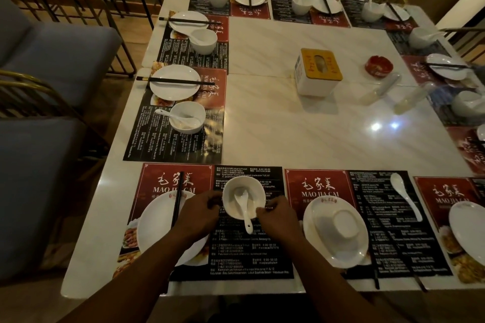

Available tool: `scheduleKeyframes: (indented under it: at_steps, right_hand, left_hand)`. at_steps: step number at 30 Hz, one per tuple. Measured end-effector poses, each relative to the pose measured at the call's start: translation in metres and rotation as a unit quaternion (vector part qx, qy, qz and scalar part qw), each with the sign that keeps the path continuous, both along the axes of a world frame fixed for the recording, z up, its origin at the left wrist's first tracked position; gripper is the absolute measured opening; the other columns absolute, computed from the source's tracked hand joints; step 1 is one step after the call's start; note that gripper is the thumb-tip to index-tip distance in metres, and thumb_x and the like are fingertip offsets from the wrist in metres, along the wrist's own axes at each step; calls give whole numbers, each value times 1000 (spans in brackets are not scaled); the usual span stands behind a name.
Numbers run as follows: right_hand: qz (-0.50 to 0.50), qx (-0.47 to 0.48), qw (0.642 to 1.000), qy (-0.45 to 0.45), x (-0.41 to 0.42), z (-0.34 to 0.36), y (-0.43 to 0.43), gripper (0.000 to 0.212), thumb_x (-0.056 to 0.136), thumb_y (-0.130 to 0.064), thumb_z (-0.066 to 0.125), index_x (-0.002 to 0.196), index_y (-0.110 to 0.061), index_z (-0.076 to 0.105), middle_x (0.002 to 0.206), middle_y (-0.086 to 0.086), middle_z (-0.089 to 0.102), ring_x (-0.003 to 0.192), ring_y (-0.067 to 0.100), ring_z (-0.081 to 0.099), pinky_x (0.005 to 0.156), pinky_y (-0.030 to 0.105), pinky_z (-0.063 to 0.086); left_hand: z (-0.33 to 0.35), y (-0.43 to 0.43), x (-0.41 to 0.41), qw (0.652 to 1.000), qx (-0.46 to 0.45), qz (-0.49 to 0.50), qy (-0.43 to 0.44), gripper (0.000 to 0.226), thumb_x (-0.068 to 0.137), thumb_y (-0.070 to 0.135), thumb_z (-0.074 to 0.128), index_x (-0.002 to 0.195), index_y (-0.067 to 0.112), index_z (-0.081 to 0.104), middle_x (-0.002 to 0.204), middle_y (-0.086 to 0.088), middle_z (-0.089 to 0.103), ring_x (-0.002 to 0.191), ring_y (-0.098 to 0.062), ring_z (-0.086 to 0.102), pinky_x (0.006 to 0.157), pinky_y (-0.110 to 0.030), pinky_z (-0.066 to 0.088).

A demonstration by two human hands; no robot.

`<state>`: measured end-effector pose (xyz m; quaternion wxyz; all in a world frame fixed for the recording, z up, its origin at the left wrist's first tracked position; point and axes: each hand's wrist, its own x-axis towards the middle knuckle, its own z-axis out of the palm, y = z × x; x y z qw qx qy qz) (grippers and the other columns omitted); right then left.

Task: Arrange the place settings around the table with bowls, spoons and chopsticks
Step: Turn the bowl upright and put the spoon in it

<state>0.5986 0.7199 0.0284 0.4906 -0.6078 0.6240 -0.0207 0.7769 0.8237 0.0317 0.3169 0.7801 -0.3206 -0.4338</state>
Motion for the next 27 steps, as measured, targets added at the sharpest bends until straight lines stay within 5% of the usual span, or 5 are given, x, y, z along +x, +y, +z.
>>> scheduleKeyframes:
  at_steps: [7, 15, 21, 27]
  right_hand:
    - [-89, 162, 978, -99, -5, -2, 16, 50, 75, -9, 79, 114, -17, 48, 109, 13, 66, 82, 22, 75, 66, 36, 62]
    - [-81, 155, 980, -99, -2, 0, 18, 53, 74, -12, 80, 116, -18, 48, 109, 13, 66, 84, 24, 75, 60, 31, 59]
    - [-85, 189, 971, -117, -11, 17, 18, 43, 85, -19, 74, 116, -21, 44, 97, 14, 74, 86, 27, 75, 79, 45, 61]
    - [-72, 83, 990, -90, -52, 37, 0, 26, 89, -20, 68, 112, -21, 57, 94, 4, 74, 84, 18, 74, 78, 42, 62]
  left_hand:
    - [4, -3, 2, 1000, -9, 15, 4, 39, 94, 7, 55, 127, 25, 63, 115, 9, 67, 103, -4, 59, 76, -17, 44]
    - [4, -2, 1, 1000, -12, 2, -9, 39, 95, 6, 54, 127, 26, 62, 119, 7, 68, 99, -1, 59, 72, -14, 43]
    - [3, -3, 0, 998, -31, 15, -60, 37, 92, 5, 57, 124, 21, 65, 115, 7, 67, 100, -6, 58, 80, -19, 43]
    - [12, -26, -13, 980, -112, 32, -162, 28, 87, 6, 67, 113, 17, 68, 107, 1, 68, 96, -12, 60, 78, -24, 46]
